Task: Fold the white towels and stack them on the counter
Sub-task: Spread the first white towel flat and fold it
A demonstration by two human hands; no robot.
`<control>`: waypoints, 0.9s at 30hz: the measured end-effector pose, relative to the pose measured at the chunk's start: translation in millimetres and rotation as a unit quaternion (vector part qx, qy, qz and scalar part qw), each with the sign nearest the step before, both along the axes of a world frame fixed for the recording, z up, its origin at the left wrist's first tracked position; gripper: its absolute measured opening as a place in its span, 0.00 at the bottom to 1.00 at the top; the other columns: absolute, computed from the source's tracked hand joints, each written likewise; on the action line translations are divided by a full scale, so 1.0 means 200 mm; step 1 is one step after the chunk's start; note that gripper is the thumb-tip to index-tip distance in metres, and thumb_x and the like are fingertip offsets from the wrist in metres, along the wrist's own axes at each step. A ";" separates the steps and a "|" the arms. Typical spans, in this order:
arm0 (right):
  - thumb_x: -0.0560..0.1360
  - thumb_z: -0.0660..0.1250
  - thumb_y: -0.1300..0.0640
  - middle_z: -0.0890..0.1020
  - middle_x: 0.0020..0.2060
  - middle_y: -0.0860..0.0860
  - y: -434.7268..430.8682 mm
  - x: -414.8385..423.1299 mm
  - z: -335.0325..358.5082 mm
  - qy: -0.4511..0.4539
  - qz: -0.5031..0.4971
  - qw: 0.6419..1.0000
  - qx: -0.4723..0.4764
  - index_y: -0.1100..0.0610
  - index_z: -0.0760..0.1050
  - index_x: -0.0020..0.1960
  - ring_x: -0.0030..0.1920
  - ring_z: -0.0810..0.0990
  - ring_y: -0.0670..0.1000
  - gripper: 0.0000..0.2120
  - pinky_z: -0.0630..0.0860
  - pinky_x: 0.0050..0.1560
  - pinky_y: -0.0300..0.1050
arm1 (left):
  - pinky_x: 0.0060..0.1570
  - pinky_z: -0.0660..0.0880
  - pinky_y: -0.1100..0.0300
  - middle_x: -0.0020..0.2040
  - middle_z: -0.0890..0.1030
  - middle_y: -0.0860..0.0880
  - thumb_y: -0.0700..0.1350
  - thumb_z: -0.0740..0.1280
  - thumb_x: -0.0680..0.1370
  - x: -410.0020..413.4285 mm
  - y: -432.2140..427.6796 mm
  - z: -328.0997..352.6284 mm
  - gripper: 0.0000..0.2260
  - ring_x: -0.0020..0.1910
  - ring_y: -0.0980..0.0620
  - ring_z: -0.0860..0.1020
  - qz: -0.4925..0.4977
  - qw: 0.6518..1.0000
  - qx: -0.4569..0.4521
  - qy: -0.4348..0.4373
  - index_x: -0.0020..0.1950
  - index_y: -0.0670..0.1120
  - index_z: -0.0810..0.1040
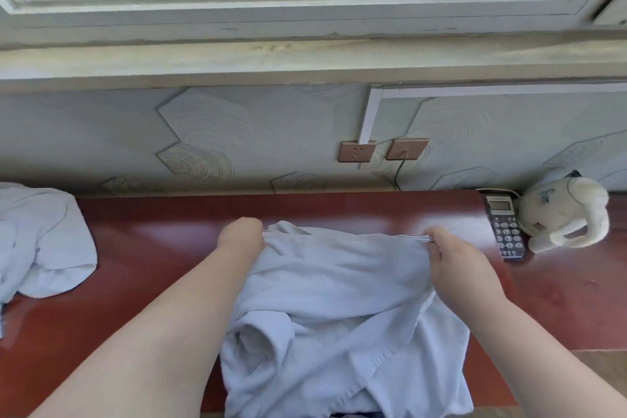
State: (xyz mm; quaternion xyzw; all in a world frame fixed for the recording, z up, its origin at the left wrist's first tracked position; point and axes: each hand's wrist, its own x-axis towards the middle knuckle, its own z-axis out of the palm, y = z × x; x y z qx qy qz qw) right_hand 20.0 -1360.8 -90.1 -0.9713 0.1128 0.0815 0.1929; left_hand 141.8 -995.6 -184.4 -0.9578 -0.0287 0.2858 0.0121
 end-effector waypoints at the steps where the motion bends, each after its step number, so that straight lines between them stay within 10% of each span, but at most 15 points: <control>1: 0.81 0.58 0.60 0.83 0.43 0.53 0.01 0.00 0.00 -0.001 -0.003 1.000 0.000 0.48 0.73 0.56 0.44 0.80 0.61 0.10 0.76 0.41 0.53 | 0.49 0.76 0.55 0.55 0.83 0.47 0.44 0.66 0.76 0.00 0.03 0.01 0.10 0.56 0.44 0.82 -0.018 0.999 0.024 0.018 0.56 0.47 0.82; 7: 0.79 0.65 0.63 0.78 0.46 0.53 0.04 -0.03 0.01 -0.116 0.000 0.993 -0.011 0.55 0.77 0.51 0.51 0.73 0.59 0.05 0.69 0.45 0.50 | 0.44 0.75 0.54 0.52 0.81 0.47 0.37 0.66 0.74 -0.04 0.15 0.14 0.10 0.55 0.43 0.82 -0.038 0.996 0.080 -0.018 0.51 0.49 0.81; 14: 0.77 0.69 0.65 0.78 0.48 0.55 0.01 0.00 0.05 -0.208 0.013 0.978 -0.004 0.60 0.81 0.51 0.48 0.74 0.60 0.05 0.67 0.53 0.51 | 0.39 0.72 0.57 0.39 0.79 0.50 0.39 0.66 0.71 -0.15 0.21 0.27 0.05 0.41 0.46 0.75 0.027 0.992 -0.125 0.011 0.38 0.49 0.75; 19: 0.76 0.65 0.60 0.76 0.39 0.48 -0.02 -0.06 0.09 -0.167 0.037 0.984 0.051 0.54 0.76 0.45 0.44 0.74 0.53 0.03 0.67 0.42 0.48 | 0.43 0.75 0.57 0.33 0.78 0.47 0.55 0.58 0.83 -0.29 0.13 0.26 0.22 0.44 0.44 0.81 0.103 0.993 -0.059 -0.009 0.40 0.43 0.81; 23: 0.74 0.61 0.57 0.76 0.38 0.45 -0.05 -0.15 0.09 -0.173 0.033 0.980 0.090 0.52 0.74 0.45 0.42 0.72 0.49 0.04 0.65 0.41 0.46 | 0.42 0.78 0.57 0.42 0.84 0.46 0.47 0.69 0.74 -0.40 0.13 0.27 0.07 0.46 0.45 0.84 0.187 0.982 0.004 -0.034 0.40 0.44 0.79; 27: 0.74 0.68 0.61 0.78 0.41 0.47 -0.04 -0.24 0.14 -0.185 0.019 0.980 0.072 0.54 0.77 0.46 0.46 0.76 0.53 0.04 0.70 0.44 0.48 | 0.43 0.76 0.57 0.44 0.82 0.46 0.47 0.69 0.76 -0.47 0.08 0.37 0.08 0.38 0.48 0.77 0.142 0.981 0.049 0.119 0.41 0.44 0.78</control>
